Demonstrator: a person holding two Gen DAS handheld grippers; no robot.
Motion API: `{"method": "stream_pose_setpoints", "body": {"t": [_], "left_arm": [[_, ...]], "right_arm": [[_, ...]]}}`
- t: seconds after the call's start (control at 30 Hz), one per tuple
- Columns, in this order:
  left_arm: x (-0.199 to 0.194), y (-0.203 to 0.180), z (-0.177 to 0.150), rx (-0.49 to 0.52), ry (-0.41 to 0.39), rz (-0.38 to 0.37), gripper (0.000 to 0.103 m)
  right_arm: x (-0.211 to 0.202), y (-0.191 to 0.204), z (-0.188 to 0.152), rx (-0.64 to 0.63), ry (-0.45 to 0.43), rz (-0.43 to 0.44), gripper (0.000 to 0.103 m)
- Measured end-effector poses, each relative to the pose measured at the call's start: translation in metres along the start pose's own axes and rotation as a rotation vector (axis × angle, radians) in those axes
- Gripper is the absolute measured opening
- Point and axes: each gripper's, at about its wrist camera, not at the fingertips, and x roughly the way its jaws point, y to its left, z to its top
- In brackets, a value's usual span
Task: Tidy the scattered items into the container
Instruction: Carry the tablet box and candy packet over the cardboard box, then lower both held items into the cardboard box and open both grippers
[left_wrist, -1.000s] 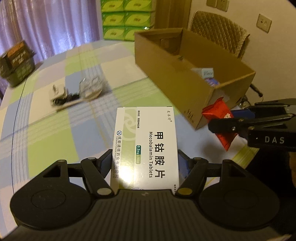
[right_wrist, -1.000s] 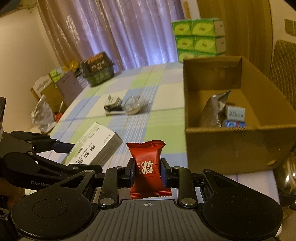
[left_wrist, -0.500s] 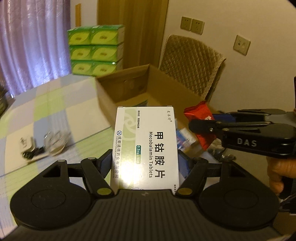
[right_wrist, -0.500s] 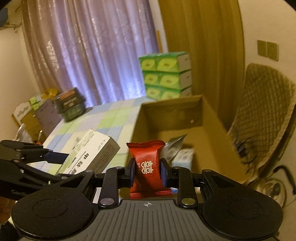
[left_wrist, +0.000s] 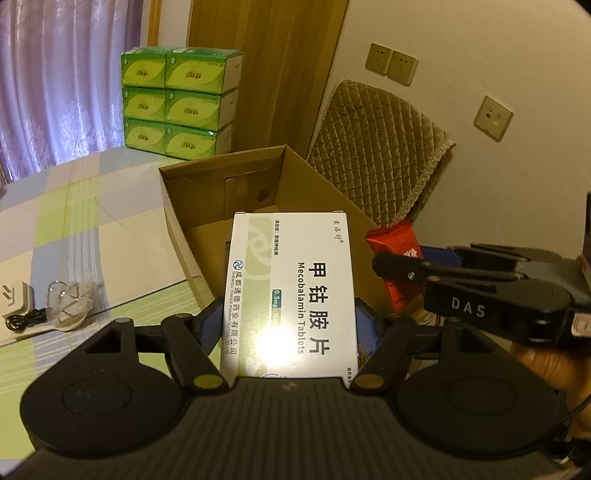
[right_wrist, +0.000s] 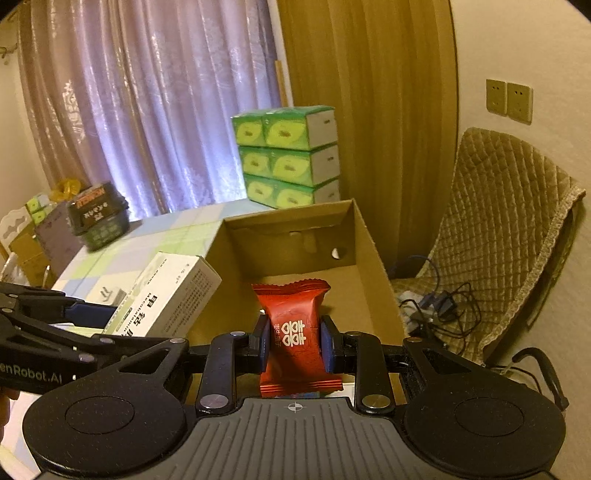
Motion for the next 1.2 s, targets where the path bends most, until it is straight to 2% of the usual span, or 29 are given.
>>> {"method": "stream_pose_setpoints", "body": {"t": [0.6,1.2], "left_arm": [[0.044,-0.005,0.004,-0.066,0.043,0.016,0.067],[0.03,0.003,-0.008,-0.055,0.042,0.034,0.068]], "right_arm": [[0.013,-0.021,0.001,0.043,0.011,-0.019,0.03],[0.011,-0.014,0.002,0.027,0.013,-0.014,0.03]]}}
